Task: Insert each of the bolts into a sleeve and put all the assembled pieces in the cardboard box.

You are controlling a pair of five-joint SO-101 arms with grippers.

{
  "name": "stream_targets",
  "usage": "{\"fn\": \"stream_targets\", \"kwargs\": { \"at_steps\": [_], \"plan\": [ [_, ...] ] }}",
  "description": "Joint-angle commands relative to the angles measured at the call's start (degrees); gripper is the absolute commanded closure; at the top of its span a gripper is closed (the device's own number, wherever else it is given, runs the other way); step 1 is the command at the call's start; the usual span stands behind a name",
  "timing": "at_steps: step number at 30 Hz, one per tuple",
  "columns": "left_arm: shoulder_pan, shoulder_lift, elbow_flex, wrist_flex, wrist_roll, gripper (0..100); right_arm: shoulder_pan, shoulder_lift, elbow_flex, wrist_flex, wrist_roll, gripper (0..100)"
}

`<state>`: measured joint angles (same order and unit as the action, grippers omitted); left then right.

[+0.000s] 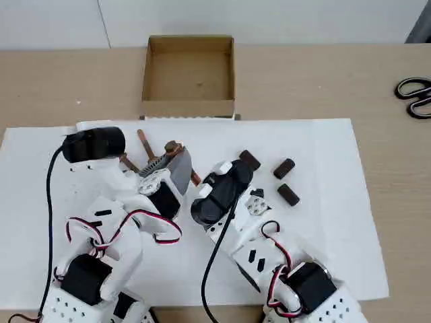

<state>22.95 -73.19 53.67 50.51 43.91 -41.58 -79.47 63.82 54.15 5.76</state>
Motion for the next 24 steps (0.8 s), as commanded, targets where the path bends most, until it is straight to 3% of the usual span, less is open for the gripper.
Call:
{"fn": "stream_targets", "kwargs": {
  "at_steps": [1,13,24],
  "plan": [
    [-0.26,-0.35,-0.31,-1.41,-0.18,99,-0.22,-0.84,-0.88,-1.71,0.44,99.5],
    [5.1,-0.35,3.3,-0.62,-0.26,99,-0.31,-0.84,-0.97,-4.09,0.44,99.5],
    [12.04,-0.35,3.3,11.16,-7.3,99,-0.04,-0.84,-0.97,-10.24,5.54,99.5]
  ]
}}
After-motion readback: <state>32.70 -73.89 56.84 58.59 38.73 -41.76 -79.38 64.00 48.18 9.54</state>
